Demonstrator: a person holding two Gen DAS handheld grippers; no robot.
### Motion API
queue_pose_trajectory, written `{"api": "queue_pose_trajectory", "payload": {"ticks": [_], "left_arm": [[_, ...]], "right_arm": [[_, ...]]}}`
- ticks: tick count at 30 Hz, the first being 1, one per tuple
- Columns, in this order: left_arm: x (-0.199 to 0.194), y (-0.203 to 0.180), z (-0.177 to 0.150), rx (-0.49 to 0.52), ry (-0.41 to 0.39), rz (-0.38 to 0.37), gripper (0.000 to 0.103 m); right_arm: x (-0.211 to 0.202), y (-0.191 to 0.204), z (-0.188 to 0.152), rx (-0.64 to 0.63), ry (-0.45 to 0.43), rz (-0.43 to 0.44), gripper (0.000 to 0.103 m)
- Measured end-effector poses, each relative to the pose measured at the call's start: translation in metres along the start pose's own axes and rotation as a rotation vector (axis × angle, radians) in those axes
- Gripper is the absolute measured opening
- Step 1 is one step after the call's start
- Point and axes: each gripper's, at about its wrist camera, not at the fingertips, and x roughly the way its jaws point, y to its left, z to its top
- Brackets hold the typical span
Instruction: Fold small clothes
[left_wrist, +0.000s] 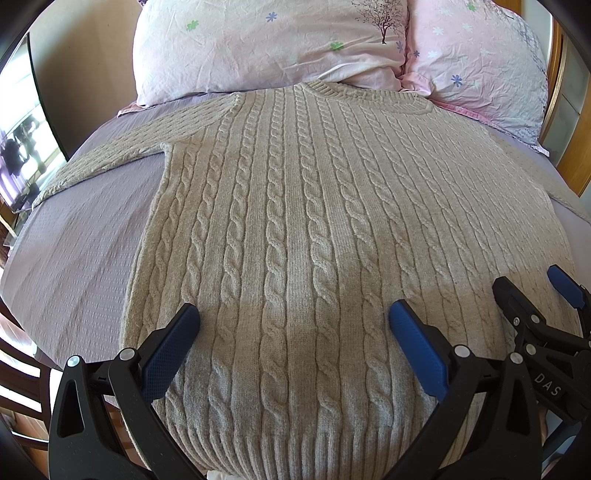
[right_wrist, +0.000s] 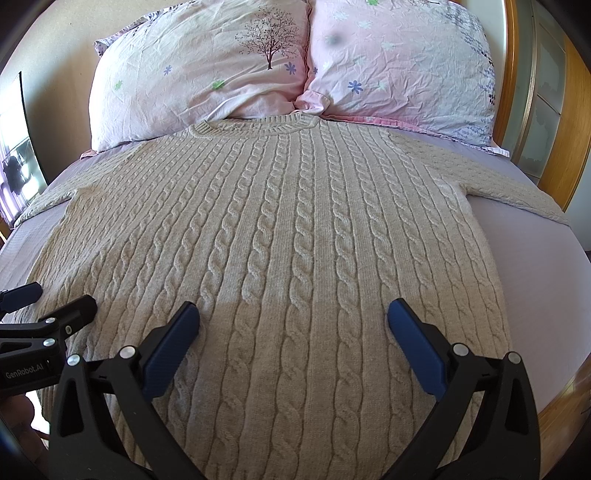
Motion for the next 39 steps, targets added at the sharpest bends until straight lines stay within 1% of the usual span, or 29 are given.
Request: {"api": "queue_pose_trajectory", "payload": {"ticks": [14,17,19,21,22,23,24,25,27,28,29,30,32,34,35,37,39], "left_arm": [[0.000,0.000,0.000,0.002,0.002,-0.001,0.102],[0.002,-0.001,0.002,0.011,0.011,-0.004,0.102],[0.003,-0.004,0.005,0.020,0.006,-0.009,0.102],[0.003,-0.003,0.005,0.028,0.001,-0.017,0.102],[0.003,-0.002,0.005,0.036,0.001,-0.019,0.102],[0.003,-0.003,0.006,0.051,0.001,-0.018,0.102],[-0.001,-0.003,0.006,0.067,0.003,-0.021,0.102],[-0.001,-0.002,0.006,0.072,0.007,-0.031,0.102],[-0.002,0.002,0.012,0.075,0.001,-0.088,0.102],[-0.004,0.007,0.016,0.067,-0.023,-0.128,0.102],[-0.007,0.011,0.020,0.056,-0.055,-0.157,0.102],[-0.009,0.015,0.023,0.044,-0.083,-0.173,0.102],[-0.014,0.026,0.033,0.004,-0.161,-0.192,0.102],[-0.019,0.040,0.041,-0.036,-0.230,-0.227,0.102],[-0.020,0.049,0.044,-0.064,-0.265,-0.264,0.102],[-0.019,0.067,0.052,-0.124,-0.307,-0.310,0.102],[-0.018,0.079,0.058,-0.164,-0.323,-0.288,0.102]], "right_arm": [[0.000,0.004,-0.002,-0.007,0.002,0.001,0.101],[0.001,0.005,-0.005,-0.025,-0.024,0.012,0.101],[-0.004,0.001,-0.009,-0.056,-0.063,0.055,0.101],[-0.009,-0.016,-0.001,-0.059,-0.041,0.182,0.101],[-0.015,-0.033,0.006,-0.013,-0.047,0.250,0.101],[-0.024,-0.062,0.014,0.077,-0.093,0.303,0.101],[-0.033,-0.092,0.024,0.170,-0.148,0.316,0.101],[-0.039,-0.119,0.031,0.249,-0.188,0.292,0.101],[-0.042,-0.195,0.049,0.452,-0.236,0.163,0.100],[-0.041,-0.227,0.054,0.535,-0.245,0.107,0.097],[-0.037,-0.266,0.058,0.638,-0.245,0.041,0.083],[-0.031,-0.299,0.061,0.722,-0.232,-0.011,0.066],[-0.013,-0.360,0.065,0.879,-0.175,-0.095,0.051],[0.001,-0.403,0.064,0.988,-0.141,-0.119,0.049],[0.009,-0.420,0.063,1.035,-0.128,-0.145,0.048],[0.019,-0.442,0.058,1.098,-0.105,-0.173,0.046],[0.034,-0.457,0.055,1.161,-0.084,-0.136,0.042]]}}
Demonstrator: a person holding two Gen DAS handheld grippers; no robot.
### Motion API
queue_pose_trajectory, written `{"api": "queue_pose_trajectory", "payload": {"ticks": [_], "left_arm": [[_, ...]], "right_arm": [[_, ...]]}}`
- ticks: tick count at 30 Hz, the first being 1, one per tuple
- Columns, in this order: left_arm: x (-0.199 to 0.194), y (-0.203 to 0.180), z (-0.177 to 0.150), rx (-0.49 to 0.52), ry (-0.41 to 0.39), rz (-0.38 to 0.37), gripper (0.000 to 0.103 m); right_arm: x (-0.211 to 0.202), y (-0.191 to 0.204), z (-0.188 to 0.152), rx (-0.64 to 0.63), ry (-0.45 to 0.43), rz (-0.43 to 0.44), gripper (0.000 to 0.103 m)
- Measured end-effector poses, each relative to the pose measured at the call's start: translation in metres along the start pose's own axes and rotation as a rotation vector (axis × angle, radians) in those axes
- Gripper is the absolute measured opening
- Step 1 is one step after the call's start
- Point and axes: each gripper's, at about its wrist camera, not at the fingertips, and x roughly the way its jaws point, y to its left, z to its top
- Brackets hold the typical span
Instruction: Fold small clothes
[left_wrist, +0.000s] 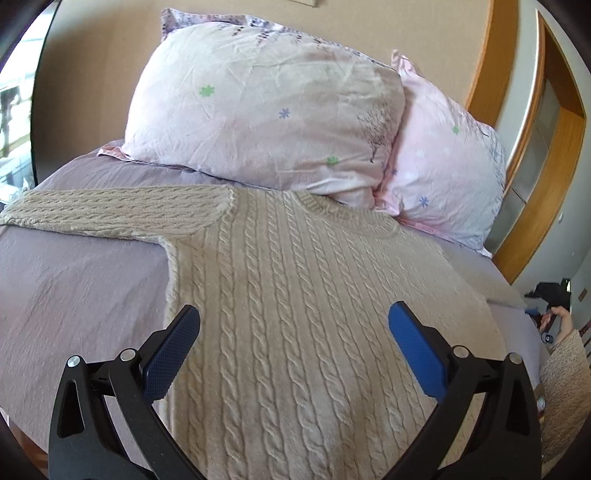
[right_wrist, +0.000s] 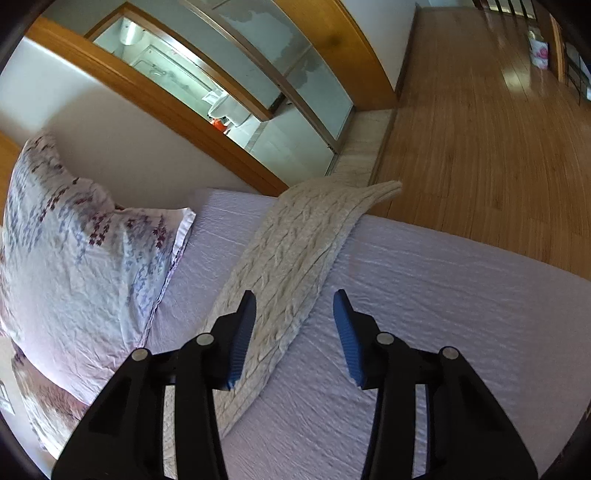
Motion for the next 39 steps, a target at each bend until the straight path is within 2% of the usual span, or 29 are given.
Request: {"api": "queue_pose_trajectory", "payload": {"ticks": [1,4,5,7,8,11,13,15,17,19,21,23,24,25,27,28,30,31,32,35,39], "left_arm": [[0.000,0.005,0.004,-0.005,-0.006,0.026,0.102],[0.001,0.022,0.009,-0.022,-0.006,0.068,0.102],[0.000,0.032,0.012,-0.036,-0.010,0.069,0.102],[-0.006,0.050,0.016,-0.072,-0.029,0.074,0.102],[-0.011,0.059,0.017,-0.088,-0.034,0.079,0.102],[-0.018,0.092,0.023,-0.149,-0.039,0.125,0.102],[-0.022,0.115,0.027,-0.191,-0.051,0.115,0.102],[-0.025,0.141,0.032,-0.266,-0.069,0.074,0.102],[-0.026,0.161,0.038,-0.326,-0.064,0.121,0.102],[-0.027,0.182,0.045,-0.372,-0.070,0.163,0.102],[-0.028,0.201,0.051,-0.431,-0.076,0.175,0.102],[-0.026,0.221,0.055,-0.519,-0.083,0.149,0.102],[-0.025,0.232,0.056,-0.569,-0.090,0.146,0.102],[-0.024,0.243,0.057,-0.612,-0.093,0.152,0.102],[-0.020,0.263,0.059,-0.684,-0.087,0.162,0.101],[-0.017,0.273,0.059,-0.716,-0.078,0.164,0.097],[-0.011,0.289,0.057,-0.770,-0.056,0.150,0.091],[-0.009,0.297,0.056,-0.801,-0.046,0.152,0.085],[-0.006,0.306,0.055,-0.835,-0.040,0.156,0.084],[-0.005,0.331,0.050,-0.926,-0.078,0.144,0.074],[-0.001,0.357,0.058,-0.994,-0.096,0.156,0.070]], "right_arm": [[0.005,-0.002,0.003,0.020,-0.003,0.016,0.040],[0.012,-0.004,0.010,0.034,-0.039,-0.008,0.025],[0.018,-0.005,0.011,0.037,-0.042,-0.014,0.010],[0.020,-0.005,0.015,0.042,-0.051,-0.001,0.007],[0.013,0.004,0.011,0.011,-0.088,-0.005,0.006],[-0.024,0.067,-0.018,-0.244,-0.248,0.066,0.006],[-0.050,0.118,-0.054,-0.419,-0.273,0.189,0.006],[-0.076,0.176,-0.110,-0.621,-0.262,0.333,0.006],[-0.095,0.224,-0.181,-0.823,-0.204,0.477,0.006],[-0.099,0.254,-0.251,-0.982,-0.091,0.589,0.006],[-0.083,0.275,-0.334,-1.141,0.139,0.668,0.016],[-0.068,0.279,-0.391,-1.225,0.325,0.692,0.028],[-0.066,0.278,-0.406,-1.235,0.365,0.707,0.032],[-0.068,0.274,-0.411,-1.224,0.371,0.725,0.035],[-0.077,0.263,-0.400,-1.162,0.337,0.753,0.055],[-0.079,0.259,-0.388,-1.132,0.317,0.755,0.058],[-0.084,0.256,-0.356,-1.081,0.272,0.734,0.060],[-0.083,0.254,-0.341,-1.055,0.245,0.718,0.061],[-0.085,0.251,-0.330,-1.036,0.224,0.705,0.065],[-0.088,0.240,-0.305,-0.983,0.192,0.688,0.068],[-0.082,0.237,-0.285,-0.930,0.185,0.690,0.069]]}}
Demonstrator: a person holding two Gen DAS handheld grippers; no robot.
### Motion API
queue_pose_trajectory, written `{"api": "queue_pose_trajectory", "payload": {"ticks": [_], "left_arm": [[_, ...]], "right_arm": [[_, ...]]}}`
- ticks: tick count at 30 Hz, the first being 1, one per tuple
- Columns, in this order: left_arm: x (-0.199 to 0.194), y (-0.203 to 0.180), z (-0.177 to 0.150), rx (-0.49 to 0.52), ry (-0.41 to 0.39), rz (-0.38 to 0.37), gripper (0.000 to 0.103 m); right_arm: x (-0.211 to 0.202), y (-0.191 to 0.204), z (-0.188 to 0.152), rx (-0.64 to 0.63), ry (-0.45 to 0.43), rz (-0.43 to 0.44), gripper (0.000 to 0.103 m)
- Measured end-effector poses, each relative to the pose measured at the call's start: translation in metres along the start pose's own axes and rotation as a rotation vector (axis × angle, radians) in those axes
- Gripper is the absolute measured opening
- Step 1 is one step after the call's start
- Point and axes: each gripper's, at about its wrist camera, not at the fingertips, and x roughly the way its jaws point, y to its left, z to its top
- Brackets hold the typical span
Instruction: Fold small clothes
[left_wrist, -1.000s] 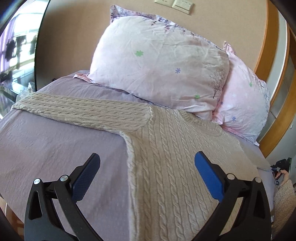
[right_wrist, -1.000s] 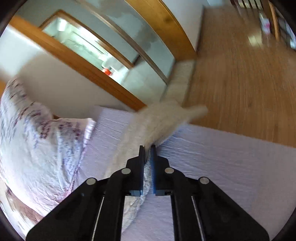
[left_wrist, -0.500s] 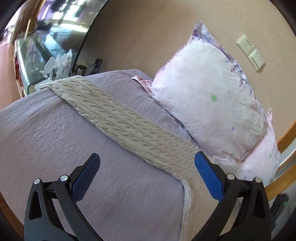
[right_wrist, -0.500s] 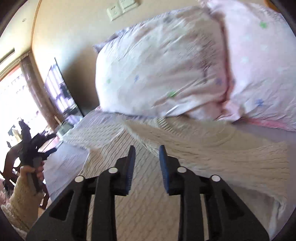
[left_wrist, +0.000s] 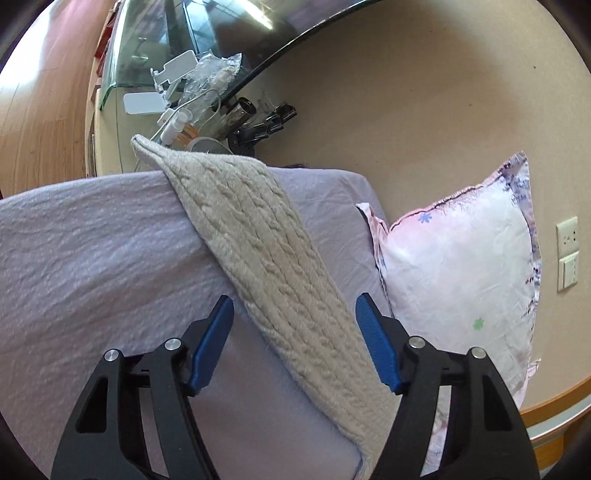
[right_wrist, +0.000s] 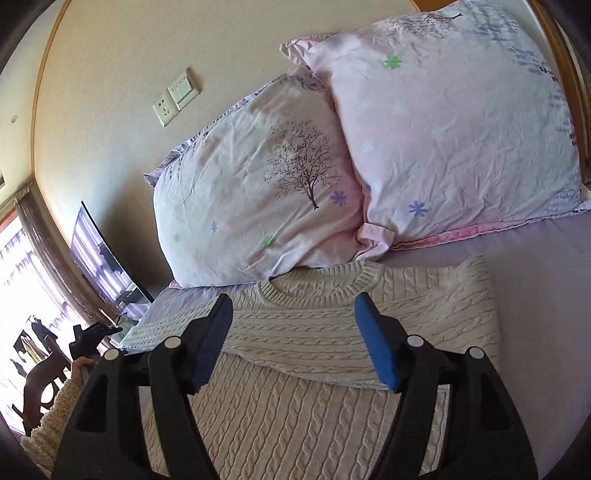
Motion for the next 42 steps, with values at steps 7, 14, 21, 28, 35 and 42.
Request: {"api": "queue_pose_trajectory", "payload": {"ticks": [7,14,21,28,35,42], "left_arm": [[0.017,-0.018,0.016,0.034,0.003,0.051,0.014],[0.009,-0.206,-0.132,0.675,0.123,-0.299,0.010],[0.053,-0.266,-0.380,1.180,0.566,-0.446,0.028],[0.015,-0.218,-0.325,1.170,0.402,-0.354,0.074],[-0.010,-0.150,-0.262,1.013,0.438,-0.193,0.081],[-0.015,-0.115,-0.261,0.959,0.497,-0.204,0.082]], "right_arm": [[-0.004,-0.005,-0.006,-0.033,-0.007,-0.013,0.072],[-0.016,-0.017,0.007,-0.016,-0.069,-0.051,0.072],[0.015,-0.044,0.001,0.072,0.007,-0.099,0.072],[0.045,-0.094,0.003,0.238,0.134,-0.150,0.053],[0.097,-0.113,0.003,0.370,0.219,-0.237,0.040],[0.115,-0.115,0.001,0.326,0.227,-0.291,0.022]]}}
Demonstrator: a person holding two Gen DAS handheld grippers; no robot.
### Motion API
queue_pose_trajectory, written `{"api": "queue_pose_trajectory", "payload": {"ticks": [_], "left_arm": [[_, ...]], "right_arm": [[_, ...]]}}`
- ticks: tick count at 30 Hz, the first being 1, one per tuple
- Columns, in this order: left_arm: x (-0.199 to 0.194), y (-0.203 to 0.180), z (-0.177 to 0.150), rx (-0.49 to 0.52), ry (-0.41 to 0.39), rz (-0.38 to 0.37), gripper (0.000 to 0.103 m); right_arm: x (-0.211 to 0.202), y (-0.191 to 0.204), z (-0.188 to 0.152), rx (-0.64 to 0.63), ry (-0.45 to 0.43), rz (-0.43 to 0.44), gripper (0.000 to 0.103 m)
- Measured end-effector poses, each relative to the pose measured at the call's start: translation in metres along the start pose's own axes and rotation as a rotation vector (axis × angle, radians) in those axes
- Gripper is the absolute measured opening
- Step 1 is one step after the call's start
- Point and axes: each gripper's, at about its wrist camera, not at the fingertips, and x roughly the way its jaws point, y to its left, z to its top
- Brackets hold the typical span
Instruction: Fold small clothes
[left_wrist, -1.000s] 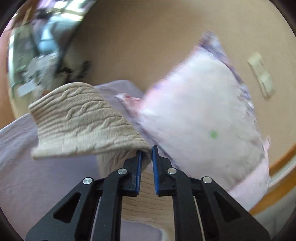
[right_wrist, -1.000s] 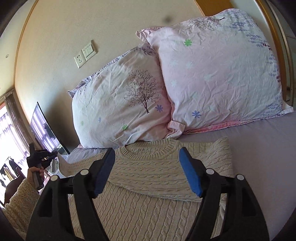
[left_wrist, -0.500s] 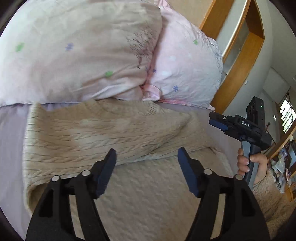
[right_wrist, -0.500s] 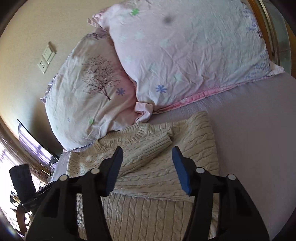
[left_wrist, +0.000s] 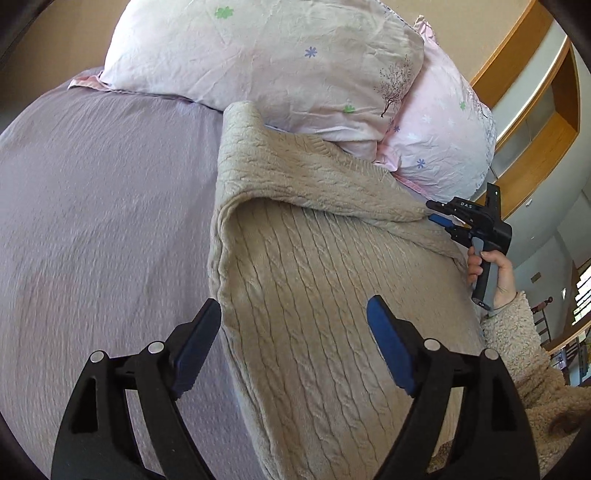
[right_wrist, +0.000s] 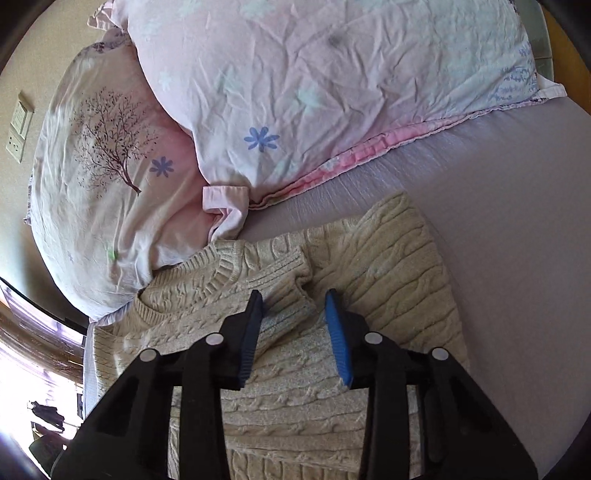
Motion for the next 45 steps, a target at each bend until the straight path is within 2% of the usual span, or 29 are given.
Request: {"api": "queue_pose_trajectory", "payload": {"ticks": [2,4,7,9,10,11,13,15,17,20,23,25,28,29,32,34,35,37,38,39,41,45], "left_arm": [[0.004,0.000,-0.002,-0.002,0.008,-0.009,0.083],[0.004,-0.001,-0.003,0.004,0.003,-0.011,0.085],[0.002,-0.001,-0.006,0.000,-0.005,-0.020,0.085],[0.001,0.000,-0.009,-0.011,-0.006,-0.026,0.085],[0.001,0.001,-0.011,-0.013,-0.006,-0.030,0.085],[0.001,0.001,-0.013,-0.013,-0.004,-0.033,0.085],[0.002,0.002,-0.017,-0.024,0.009,-0.047,0.085],[0.000,0.001,-0.022,-0.024,-0.001,-0.064,0.085],[-0.003,0.000,-0.029,-0.033,-0.002,-0.100,0.085],[-0.008,0.001,-0.040,-0.059,-0.008,-0.168,0.083],[-0.017,-0.002,-0.056,-0.065,-0.010,-0.225,0.075],[-0.025,-0.007,-0.070,-0.057,-0.011,-0.273,0.072],[-0.041,-0.014,-0.095,-0.043,-0.032,-0.320,0.072],[-0.047,-0.016,-0.104,-0.040,-0.038,-0.334,0.072],[-0.054,-0.021,-0.124,-0.058,-0.026,-0.377,0.072],[-0.056,-0.025,-0.132,-0.057,-0.018,-0.375,0.071],[-0.056,-0.028,-0.135,-0.052,-0.015,-0.369,0.069],[-0.056,-0.030,-0.137,-0.057,-0.013,-0.368,0.063],[-0.055,-0.031,-0.138,-0.061,-0.011,-0.370,0.055],[-0.055,-0.032,-0.138,-0.066,-0.006,-0.366,0.048],[-0.053,-0.032,-0.133,-0.082,0.004,-0.365,0.019],[-0.053,-0.033,-0.099,-0.094,-0.023,-0.361,0.014]], "right_arm": [[0.007,0.004,0.003,-0.016,-0.001,0.015,0.012],[0.001,0.008,0.004,-0.022,-0.030,0.036,0.010],[-0.036,0.011,0.002,-0.007,-0.134,0.080,0.009],[-0.062,0.004,-0.006,0.007,-0.202,0.018,0.009],[-0.069,-0.003,-0.010,0.021,-0.208,-0.032,0.010],[-0.073,-0.012,-0.015,0.035,-0.189,-0.076,0.013],[-0.082,-0.030,-0.029,0.067,-0.143,-0.112,0.022],[-0.100,-0.052,-0.046,0.079,-0.138,-0.114,0.053],[-0.116,-0.068,-0.064,0.071,-0.120,-0.119,0.056],[-0.127,-0.090,-0.092,0.092,-0.021,-0.039,0.053],[-0.134,-0.098,-0.125,0.106,0.072,0.052,0.037],[-0.142,-0.103,-0.153,0.117,0.125,0.160,0.030],[-0.160,-0.110,-0.194,0.114,0.155,0.290,0.028],[-0.167,-0.111,-0.207,0.104,0.161,0.323,0.022],[-0.182,-0.115,-0.237,0.087,0.167,0.394,0.024],[-0.186,-0.113,-0.245,0.058,0.171,0.410,0.023],[-0.187,-0.110,-0.246,0.036,0.174,0.409,0.023],[-0.187,-0.102,-0.247,-0.003,0.197,0.398,0.016],[-0.185,-0.098,-0.248,-0.025,0.213,0.396,0.008],[-0.186,-0.095,-0.248,-0.041,0.211,0.393,0.008],[-0.191,-0.087,-0.239,-0.062,0.174,0.418,0.007],[-0.211,-0.065,-0.193,-0.103,0.021,0.490,0.007]]}}
